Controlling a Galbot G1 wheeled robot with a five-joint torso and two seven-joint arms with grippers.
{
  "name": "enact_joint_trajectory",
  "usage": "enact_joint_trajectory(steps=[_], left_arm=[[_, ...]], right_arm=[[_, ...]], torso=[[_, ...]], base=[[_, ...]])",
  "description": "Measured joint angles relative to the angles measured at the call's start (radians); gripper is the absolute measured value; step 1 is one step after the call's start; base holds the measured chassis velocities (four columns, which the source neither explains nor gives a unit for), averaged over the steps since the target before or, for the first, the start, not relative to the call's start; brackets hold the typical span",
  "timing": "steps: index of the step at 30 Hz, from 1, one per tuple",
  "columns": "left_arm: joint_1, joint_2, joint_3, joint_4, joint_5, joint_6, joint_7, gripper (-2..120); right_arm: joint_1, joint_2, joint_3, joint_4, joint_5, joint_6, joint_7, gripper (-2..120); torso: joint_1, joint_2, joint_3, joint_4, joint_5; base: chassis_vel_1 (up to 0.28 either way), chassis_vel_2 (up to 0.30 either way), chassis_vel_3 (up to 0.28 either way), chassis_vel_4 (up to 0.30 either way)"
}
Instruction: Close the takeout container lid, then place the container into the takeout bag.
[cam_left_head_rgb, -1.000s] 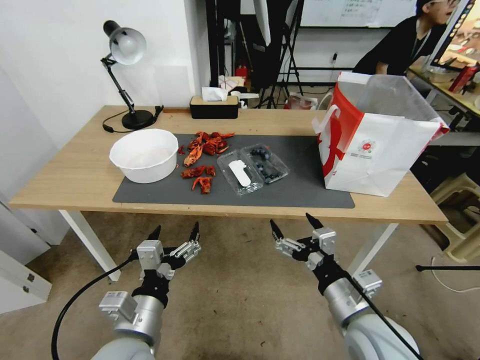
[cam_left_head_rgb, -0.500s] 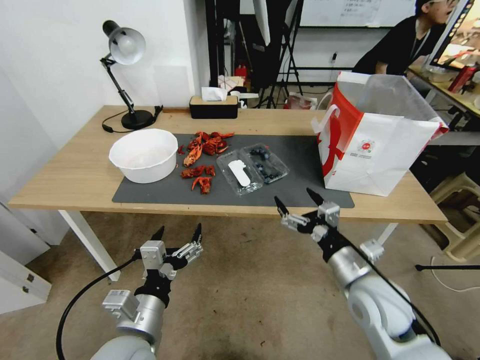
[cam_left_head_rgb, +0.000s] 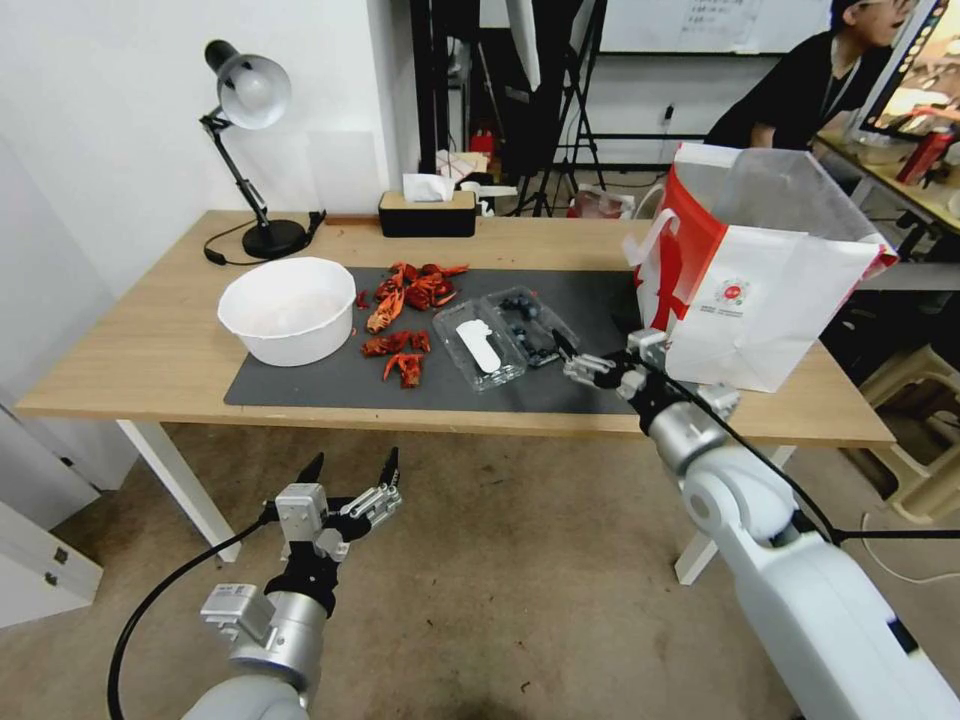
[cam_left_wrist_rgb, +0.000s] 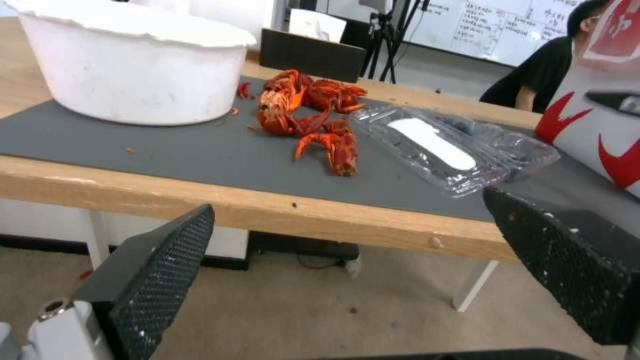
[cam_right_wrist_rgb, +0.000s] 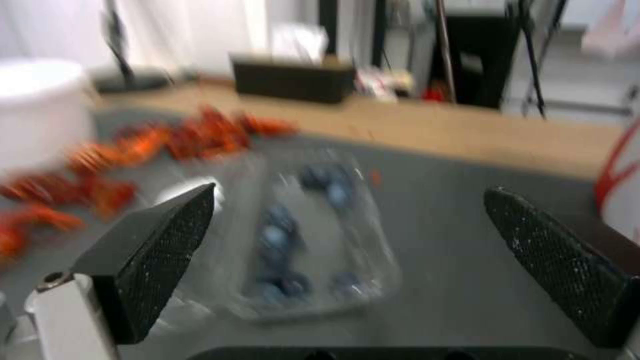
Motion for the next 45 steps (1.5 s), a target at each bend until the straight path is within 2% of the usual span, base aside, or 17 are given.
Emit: enact_joint_trajectory(steps=[2, 6, 8, 17, 23, 38, 45], left_arm=[[0.000, -0.001, -0.001, 0.004, 0.001, -0.001, 0.000, 100], [0.001, -0.001, -0.002, 0.008, 0.001, -0.003, 0.001, 100], [0.002, -0.003, -0.004, 0.010, 0.001, -0.005, 0.001, 100], [0.003, -0.010, -0.006, 0.018, 0.001, -0.014, 0.003, 100], [0.003, -0.009, -0.006, 0.019, 0.001, -0.015, 0.004, 100], [0.004, 0.000, -0.012, 0.023, 0.000, -0.020, 0.006, 100], [0.003, 0.002, -0.013, 0.026, -0.002, -0.022, 0.007, 100]], right_arm=[[0.066, -0.008, -0.035, -0.021, 0.002, -0.101, 0.040, 100], [0.129, -0.012, -0.064, -0.050, 0.003, -0.166, 0.065, 100], [0.187, -0.013, -0.089, -0.076, 0.011, -0.234, 0.085, 100], [0.320, -0.032, -0.182, -0.138, 0.046, -0.358, 0.118, 100], [0.385, -0.047, -0.240, -0.182, 0.083, -0.385, 0.114, 100], [0.553, -0.082, -0.409, -0.298, 0.138, -0.384, 0.084, 100], [0.635, -0.117, -0.500, -0.311, 0.239, -0.384, 0.124, 100]], torso=[[0.000, 0.000, 0.000, 0.0001, -0.0002], [0.000, 0.000, 0.000, 0.0002, -0.0001], [0.000, 0.000, 0.000, 0.0002, 0.0000], [0.000, 0.000, 0.000, 0.0001, -0.0001], [0.000, 0.000, 0.000, 0.0001, 0.0000], [0.000, 0.000, 0.000, 0.0001, -0.0001], [0.000, 0.000, 0.000, 0.0002, -0.0002]], base=[[0.000, 0.000, 0.000, 0.000], [0.000, 0.000, 0.000, 0.000], [0.000, 0.000, 0.000, 0.000], [0.000, 0.000, 0.000, 0.000], [0.000, 0.000, 0.000, 0.000], [0.000, 0.000, 0.000, 0.000], [0.000, 0.000, 0.000, 0.000]])
